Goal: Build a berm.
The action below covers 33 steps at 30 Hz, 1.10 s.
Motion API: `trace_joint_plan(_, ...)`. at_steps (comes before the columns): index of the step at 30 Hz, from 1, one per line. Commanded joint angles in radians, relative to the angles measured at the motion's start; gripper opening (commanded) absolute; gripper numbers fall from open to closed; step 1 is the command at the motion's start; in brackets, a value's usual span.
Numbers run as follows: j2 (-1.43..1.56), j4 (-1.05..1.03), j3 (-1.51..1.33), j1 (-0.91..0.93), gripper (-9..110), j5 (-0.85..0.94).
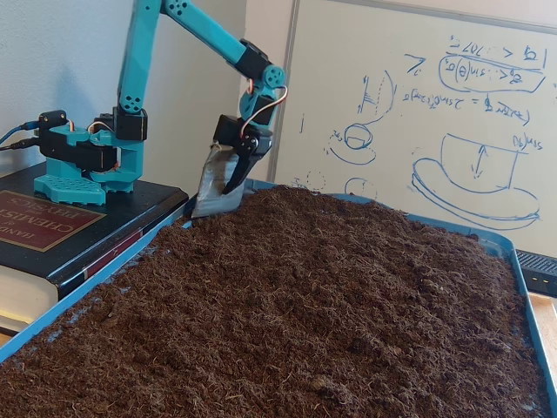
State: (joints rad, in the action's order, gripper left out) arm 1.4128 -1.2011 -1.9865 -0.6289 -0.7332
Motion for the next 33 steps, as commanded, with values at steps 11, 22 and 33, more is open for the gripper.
trace_joint_plan(11,-0.023,0.086,0.072,-0.031,1,0.144)
trace_joint_plan(22,-0.054,0.345,0.069,0.075,1,0.247)
trace_joint_plan(33,-0.06,0.371,0.201,0.172,1,0.25)
